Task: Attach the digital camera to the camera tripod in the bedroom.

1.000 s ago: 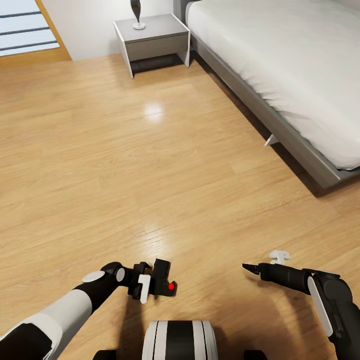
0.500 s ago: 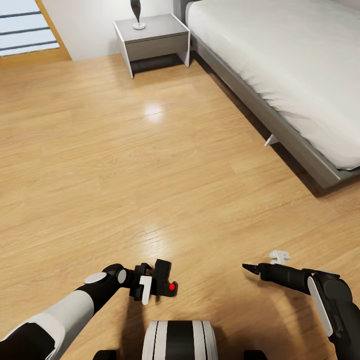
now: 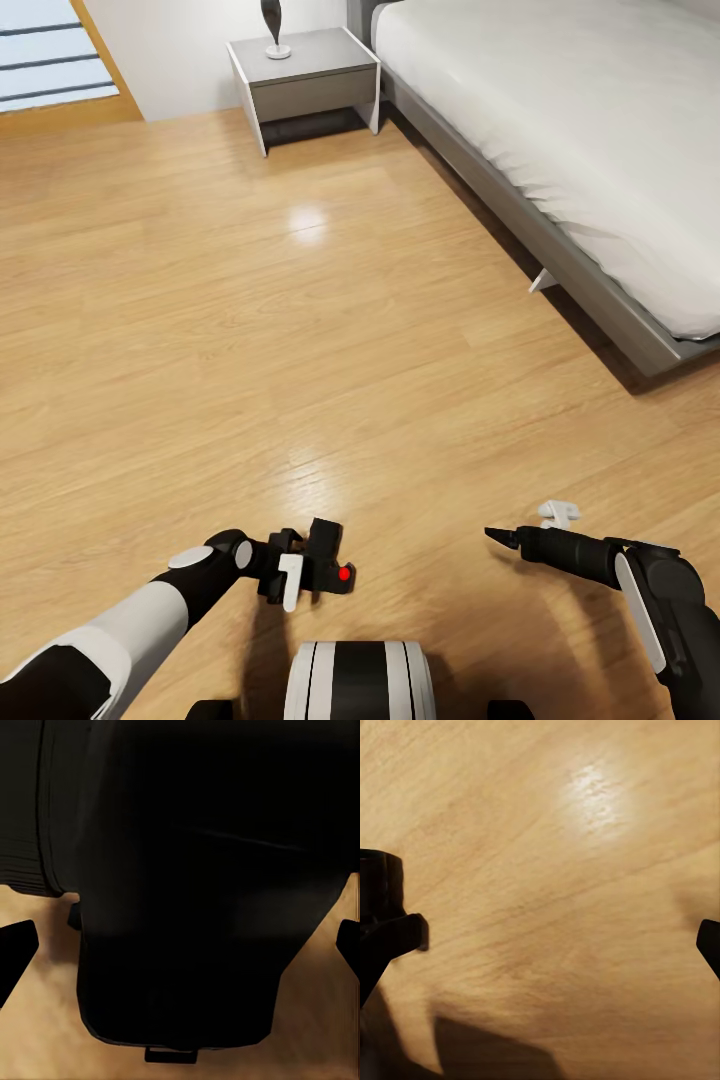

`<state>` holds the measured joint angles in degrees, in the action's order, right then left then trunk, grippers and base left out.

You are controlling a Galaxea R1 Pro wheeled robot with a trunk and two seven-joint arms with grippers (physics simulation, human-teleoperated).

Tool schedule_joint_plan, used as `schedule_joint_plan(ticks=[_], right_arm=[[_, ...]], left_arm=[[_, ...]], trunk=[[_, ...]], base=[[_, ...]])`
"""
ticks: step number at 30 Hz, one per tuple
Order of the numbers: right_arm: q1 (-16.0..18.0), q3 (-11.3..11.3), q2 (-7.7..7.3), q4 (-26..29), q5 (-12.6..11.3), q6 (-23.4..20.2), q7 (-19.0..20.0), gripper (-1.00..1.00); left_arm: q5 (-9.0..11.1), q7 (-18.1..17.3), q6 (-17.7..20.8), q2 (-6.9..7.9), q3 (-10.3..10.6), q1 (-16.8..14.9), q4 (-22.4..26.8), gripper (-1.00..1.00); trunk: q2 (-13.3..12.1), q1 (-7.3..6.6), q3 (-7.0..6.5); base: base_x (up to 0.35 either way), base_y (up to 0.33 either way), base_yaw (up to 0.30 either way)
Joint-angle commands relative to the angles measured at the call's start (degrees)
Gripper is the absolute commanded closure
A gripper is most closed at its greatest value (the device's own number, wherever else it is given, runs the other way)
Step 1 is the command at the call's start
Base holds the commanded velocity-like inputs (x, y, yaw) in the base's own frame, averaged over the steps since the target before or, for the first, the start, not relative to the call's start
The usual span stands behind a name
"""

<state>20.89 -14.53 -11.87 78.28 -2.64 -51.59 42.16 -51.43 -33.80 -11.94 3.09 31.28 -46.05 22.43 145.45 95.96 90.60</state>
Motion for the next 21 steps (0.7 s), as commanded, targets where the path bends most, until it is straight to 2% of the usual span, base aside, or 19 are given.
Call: schedule_joint_plan(ticks=[1, 21], right_arm=[[0.03, -0.06, 0.00, 0.03, -0.26, -0.44, 0.03, -1.00], [0.03, -0.13, -0.07, 0.03, -0.18, -0.44, 0.03, -1.00]], left_arm=[[-0.60, -0.04, -0.36, 0.01, 0.01, 0.00, 0.03, -1.00], [-0.04, -0.04, -0.67, -0.33, -0.14, 0.00, -0.19, -1.00]], trunk=[[0.01, -0.01, 0.03], [0.01, -0.01, 0.03]], base=[[0.000, 0.000, 0.000], [0.000, 0.000, 0.000]])
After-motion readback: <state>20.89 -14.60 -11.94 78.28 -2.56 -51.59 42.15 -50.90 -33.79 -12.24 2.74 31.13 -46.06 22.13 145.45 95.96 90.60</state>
